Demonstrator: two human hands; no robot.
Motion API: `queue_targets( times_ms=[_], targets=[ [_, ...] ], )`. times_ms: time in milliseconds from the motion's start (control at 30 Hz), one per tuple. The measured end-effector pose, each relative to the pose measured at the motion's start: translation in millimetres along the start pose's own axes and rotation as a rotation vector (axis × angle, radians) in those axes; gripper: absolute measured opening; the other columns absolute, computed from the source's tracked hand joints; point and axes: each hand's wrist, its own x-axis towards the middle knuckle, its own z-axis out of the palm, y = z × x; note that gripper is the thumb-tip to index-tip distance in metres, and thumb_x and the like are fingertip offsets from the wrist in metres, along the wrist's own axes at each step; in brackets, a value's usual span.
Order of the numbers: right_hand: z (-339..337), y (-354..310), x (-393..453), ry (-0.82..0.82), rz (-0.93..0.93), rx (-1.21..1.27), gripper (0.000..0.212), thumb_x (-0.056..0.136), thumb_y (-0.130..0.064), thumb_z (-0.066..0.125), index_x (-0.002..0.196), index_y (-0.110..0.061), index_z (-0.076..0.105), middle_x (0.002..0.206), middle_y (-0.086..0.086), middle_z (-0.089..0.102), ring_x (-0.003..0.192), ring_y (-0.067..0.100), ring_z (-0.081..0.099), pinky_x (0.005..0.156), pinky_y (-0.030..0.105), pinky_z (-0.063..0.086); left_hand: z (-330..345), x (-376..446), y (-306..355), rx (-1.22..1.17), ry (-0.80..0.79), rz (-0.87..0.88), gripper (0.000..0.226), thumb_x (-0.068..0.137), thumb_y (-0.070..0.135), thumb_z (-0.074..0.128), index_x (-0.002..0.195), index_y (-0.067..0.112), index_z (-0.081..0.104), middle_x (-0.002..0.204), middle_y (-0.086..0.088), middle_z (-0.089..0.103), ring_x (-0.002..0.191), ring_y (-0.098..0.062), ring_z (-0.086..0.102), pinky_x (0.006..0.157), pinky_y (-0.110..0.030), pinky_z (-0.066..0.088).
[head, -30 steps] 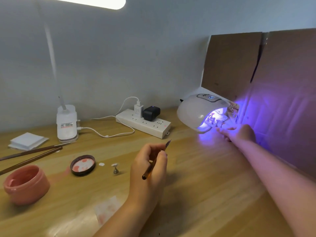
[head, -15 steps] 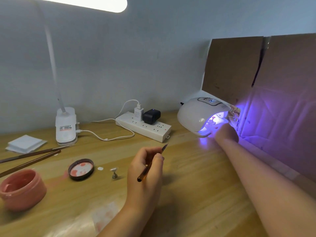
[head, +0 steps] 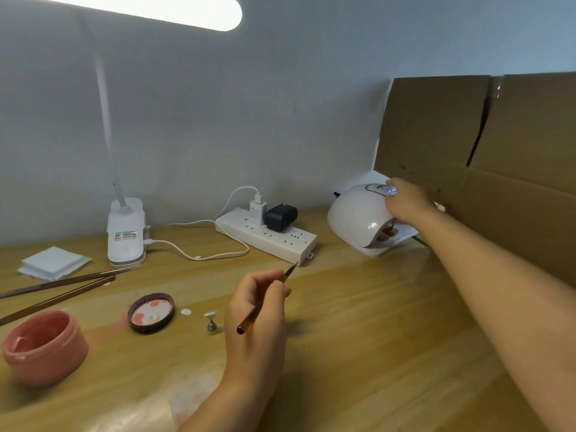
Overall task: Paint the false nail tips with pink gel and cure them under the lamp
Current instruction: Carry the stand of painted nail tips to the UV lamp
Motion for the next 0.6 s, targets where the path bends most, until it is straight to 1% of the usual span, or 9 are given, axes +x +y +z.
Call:
queue_targets(
  times_ms=[100, 167, 200, 267, 333, 400, 500, 533, 600],
  targets=[
    [-1.2, -7.5, 13.3, -0.109, -0.003, -0.188, 0.050, 0.096, -0.014, 0.039, 0.145, -0.023, 0.040, 0.152, 0.009, 0.035, 0.133, 0.032, 0.039, 0.109, 0.039, 0.037, 0.2, -1.4, 0.6, -0.004, -0.011, 0.002, 0.021, 0.075, 0.033, 0.057, 0.089, 0.026, 0.070, 0.081, 0.006, 0.071, 0.079, -0.002, 0.064, 0.061, -0.007, 0.042],
    [-2.5, -15.1, 17.9, -0.156, -0.012, -0.341, 0.048, 0.098, -0.015, 0.036, 0.145, -0.022, 0.040, 0.149, 0.010, 0.039, 0.129, 0.033, 0.043, 0.104, 0.037, 0.040, 0.3, -1.3, 0.1, 0.003, -0.012, 0.012, 0.025, 0.071, 0.035, 0.054, 0.088, 0.027, 0.070, 0.081, 0.008, 0.071, 0.079, -0.001, 0.064, 0.060, -0.005, 0.042],
    [-3.4, -17.8, 20.0, -0.167, -0.012, -0.359, 0.046, 0.098, -0.016, 0.036, 0.143, -0.021, 0.042, 0.146, 0.011, 0.042, 0.126, 0.033, 0.045, 0.101, 0.037, 0.041, 0.1, -1.0, -0.8, 0.005, -0.013, 0.017, 0.025, 0.071, 0.035, 0.054, 0.088, 0.027, 0.070, 0.081, 0.008, 0.071, 0.078, -0.001, 0.064, 0.060, -0.005, 0.042],
    [-4.1, -18.1, 25.4, -0.170, -0.019, -0.326, 0.042, 0.098, -0.015, 0.039, 0.138, -0.019, 0.048, 0.142, 0.011, 0.046, 0.124, 0.032, 0.046, 0.095, 0.033, 0.040, 0.5, -0.4, -2.7, 0.007, -0.020, 0.023, 0.024, 0.071, 0.034, 0.054, 0.087, 0.027, 0.070, 0.080, 0.008, 0.071, 0.079, -0.003, 0.065, 0.064, -0.010, 0.044],
    [-2.5, -15.4, 30.6, -0.151, -0.014, -0.222, 0.039, 0.096, -0.008, 0.040, 0.131, -0.014, 0.055, 0.136, 0.013, 0.051, 0.120, 0.031, 0.050, 0.089, 0.029, 0.041, 0.7, -0.2, -4.2, 0.012, -0.032, 0.037, 0.022, 0.072, 0.033, 0.055, 0.086, 0.027, 0.070, 0.081, 0.009, 0.071, 0.081, -0.005, 0.065, 0.069, -0.017, 0.044],
    [-0.4, -12.7, 34.9, -0.139, -0.009, -0.172, 0.037, 0.093, -0.003, 0.040, 0.126, -0.010, 0.057, 0.129, 0.016, 0.054, 0.114, 0.031, 0.053, 0.086, 0.030, 0.044, 1.3, -0.5, -5.6, 0.020, -0.040, 0.052, 0.021, 0.072, 0.033, 0.055, 0.085, 0.028, 0.070, 0.081, 0.009, 0.071, 0.082, -0.006, 0.065, 0.069, -0.017, 0.044],
    [-0.3, -8.1, 36.4, -0.103, 0.045, -0.218, 0.031, 0.091, -0.011, 0.045, 0.120, -0.006, 0.054, 0.123, 0.018, 0.057, 0.109, 0.032, 0.055, 0.089, 0.034, 0.045, 0.6, -0.7, -6.2, 0.036, -0.038, 0.079, 0.018, 0.074, 0.032, 0.055, 0.083, 0.029, 0.070, 0.079, 0.006, 0.070, 0.078, -0.007, 0.064, 0.065, -0.012, 0.045],
    [-0.9, -5.5, 34.8, -0.089, 0.068, -0.248, 0.034, 0.090, -0.014, 0.048, 0.123, -0.005, 0.051, 0.124, 0.019, 0.056, 0.110, 0.034, 0.055, 0.092, 0.036, 0.047, 0.1, -1.2, -6.3, 0.056, -0.043, 0.097, 0.018, 0.075, 0.031, 0.055, 0.083, 0.029, 0.070, 0.078, 0.005, 0.070, 0.075, -0.008, 0.063, 0.063, -0.011, 0.045],
    [-1.2, 0.6, 26.4, -0.086, 0.073, -0.219, 0.051, 0.087, -0.012, 0.052, 0.135, -0.007, 0.039, 0.128, 0.019, 0.053, 0.113, 0.035, 0.054, 0.094, 0.039, 0.047, 0.6, -3.2, -4.4, 0.108, -0.069, 0.137, 0.017, 0.077, 0.031, 0.053, 0.084, 0.029, 0.069, 0.075, 0.005, 0.068, 0.067, -0.006, 0.060, 0.058, -0.011, 0.043]
  ],
)
